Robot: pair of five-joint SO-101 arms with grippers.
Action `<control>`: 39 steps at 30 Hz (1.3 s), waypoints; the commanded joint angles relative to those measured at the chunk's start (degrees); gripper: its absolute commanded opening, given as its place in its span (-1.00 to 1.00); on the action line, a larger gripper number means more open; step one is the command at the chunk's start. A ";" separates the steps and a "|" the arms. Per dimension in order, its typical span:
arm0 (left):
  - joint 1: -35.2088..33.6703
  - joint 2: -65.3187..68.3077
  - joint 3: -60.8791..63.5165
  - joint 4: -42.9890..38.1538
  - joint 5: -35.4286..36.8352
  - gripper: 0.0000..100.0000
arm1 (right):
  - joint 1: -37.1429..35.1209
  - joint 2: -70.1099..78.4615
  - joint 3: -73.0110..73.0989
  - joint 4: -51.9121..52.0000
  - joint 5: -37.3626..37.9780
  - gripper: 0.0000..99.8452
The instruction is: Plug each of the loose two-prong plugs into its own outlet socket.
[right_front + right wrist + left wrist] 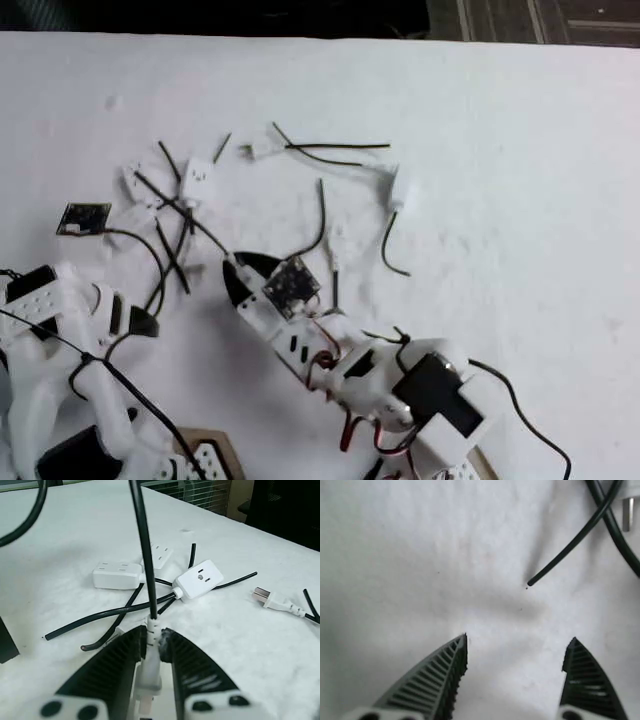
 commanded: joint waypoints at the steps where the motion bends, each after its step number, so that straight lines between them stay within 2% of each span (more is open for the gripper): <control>1: -0.48 -1.36 0.09 -0.62 0.70 -0.39 | 0.92 -0.13 -2.29 -0.92 0.44 -0.97; 8: -0.48 -1.36 0.09 -0.62 0.70 -0.39 | 0.92 -0.04 -2.46 -0.66 0.44 -0.97; 22: -0.48 -1.36 0.09 -0.62 0.70 -0.39 | 0.92 -0.57 -2.11 7.96 0.44 -0.97; 30: -0.48 -1.36 0.09 -0.62 0.70 -0.39 | 1.45 -3.47 0.88 9.19 3.16 -0.97; 39: -0.48 -1.36 0.09 -0.62 0.70 -0.39 | 2.51 -11.56 1.67 23.34 4.13 -0.97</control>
